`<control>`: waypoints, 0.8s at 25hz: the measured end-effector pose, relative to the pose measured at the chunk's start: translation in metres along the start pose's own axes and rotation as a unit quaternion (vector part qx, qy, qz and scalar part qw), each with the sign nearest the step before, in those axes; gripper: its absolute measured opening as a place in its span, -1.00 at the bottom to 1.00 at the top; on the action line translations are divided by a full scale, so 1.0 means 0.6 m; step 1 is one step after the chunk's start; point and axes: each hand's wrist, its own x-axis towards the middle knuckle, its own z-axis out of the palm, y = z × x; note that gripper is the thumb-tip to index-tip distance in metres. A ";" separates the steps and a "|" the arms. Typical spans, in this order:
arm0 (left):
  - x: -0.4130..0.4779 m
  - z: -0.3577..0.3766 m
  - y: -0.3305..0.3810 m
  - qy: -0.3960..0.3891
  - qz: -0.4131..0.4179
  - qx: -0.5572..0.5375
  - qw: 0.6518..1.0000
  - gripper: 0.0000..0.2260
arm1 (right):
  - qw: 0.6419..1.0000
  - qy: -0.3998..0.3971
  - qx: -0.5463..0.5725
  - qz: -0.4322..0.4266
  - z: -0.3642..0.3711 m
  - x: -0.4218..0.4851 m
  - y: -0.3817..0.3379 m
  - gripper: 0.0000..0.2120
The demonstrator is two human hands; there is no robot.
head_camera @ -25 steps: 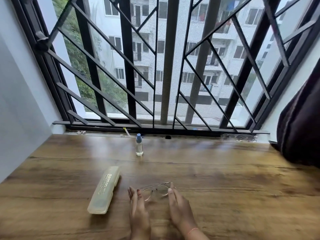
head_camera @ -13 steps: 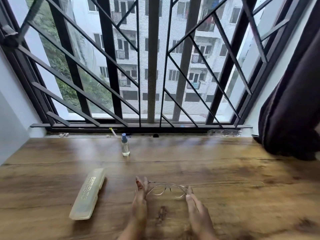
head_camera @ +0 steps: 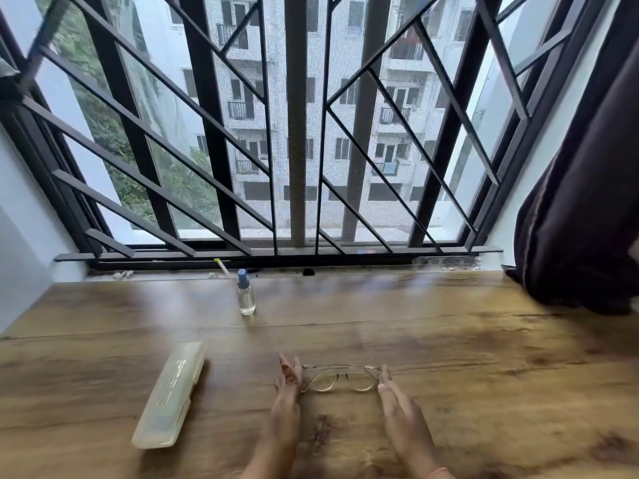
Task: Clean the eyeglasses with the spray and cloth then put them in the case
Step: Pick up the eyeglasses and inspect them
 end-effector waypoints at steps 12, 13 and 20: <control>0.008 -0.005 -0.014 0.007 -0.002 0.080 0.997 -0.29 | 0.998 -0.024 -0.036 -0.044 0.004 0.004 0.014 -0.59; 0.009 -0.005 -0.015 0.007 -0.005 0.086 0.996 -0.25 | 0.998 -0.022 -0.039 -0.044 0.005 0.005 0.015 -0.59; 0.003 -0.002 -0.006 0.010 0.005 0.058 0.998 -0.14 | 1.000 -0.021 0.015 -0.016 0.001 0.010 0.016 -0.61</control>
